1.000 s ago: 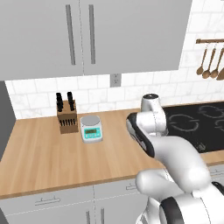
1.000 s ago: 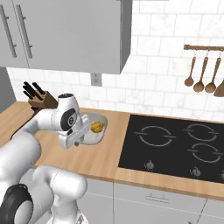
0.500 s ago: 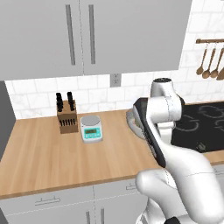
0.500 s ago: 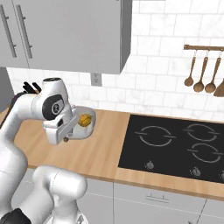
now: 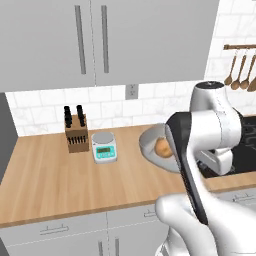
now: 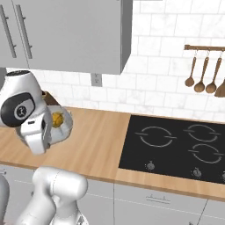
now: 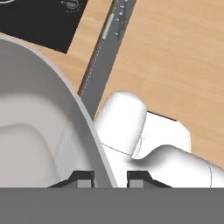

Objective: Take the meat container that has the chicken drumstick and place it on the second highest rack of the freezer. Then take the vegetable container that has the squashs and place it on the highest rack of the freezer.

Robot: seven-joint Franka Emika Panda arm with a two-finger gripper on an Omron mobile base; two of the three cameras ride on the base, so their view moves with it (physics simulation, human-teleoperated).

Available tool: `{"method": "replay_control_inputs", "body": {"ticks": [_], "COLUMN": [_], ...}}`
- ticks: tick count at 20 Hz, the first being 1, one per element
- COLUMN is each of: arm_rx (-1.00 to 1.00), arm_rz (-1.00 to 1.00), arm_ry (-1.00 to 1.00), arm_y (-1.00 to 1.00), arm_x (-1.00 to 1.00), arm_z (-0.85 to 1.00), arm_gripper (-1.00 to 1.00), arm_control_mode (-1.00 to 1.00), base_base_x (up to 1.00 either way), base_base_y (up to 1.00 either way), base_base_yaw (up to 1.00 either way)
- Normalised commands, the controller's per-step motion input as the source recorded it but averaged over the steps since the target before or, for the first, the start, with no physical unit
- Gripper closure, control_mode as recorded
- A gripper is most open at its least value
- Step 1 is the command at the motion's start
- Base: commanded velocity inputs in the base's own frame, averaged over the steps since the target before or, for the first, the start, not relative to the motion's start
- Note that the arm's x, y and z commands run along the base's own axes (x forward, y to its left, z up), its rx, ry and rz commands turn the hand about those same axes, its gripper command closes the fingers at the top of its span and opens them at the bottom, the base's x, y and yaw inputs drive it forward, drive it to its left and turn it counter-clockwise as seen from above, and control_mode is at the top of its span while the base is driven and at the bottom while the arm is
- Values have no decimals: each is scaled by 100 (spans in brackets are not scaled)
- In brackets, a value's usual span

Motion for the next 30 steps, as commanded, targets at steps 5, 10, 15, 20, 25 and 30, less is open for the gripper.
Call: {"method": "replay_control_inputs", "body": {"ticks": [5,10,15,20,25,30], "arm_rx": [1,5,4,0,0,0], "arm_rz": [48,24,4,0,0,0], "arm_ry": [0,2,10,2,0,0], "arm_y": [0,0,0,0,0,0], "arm_x": [-95,-47,-33,-14,0,0], "arm_z": [56,64,39,2,0,0], "arm_gripper": [100,100,100,100,100,100], "arm_control_mode": [-100,-100,-100,100,100,100], "base_base_x": [0,0,0,-58,-100,-59], "base_base_y": [0,0,0,1,46,94], "base_base_yaw": [0,0,0,0,0,0]}}
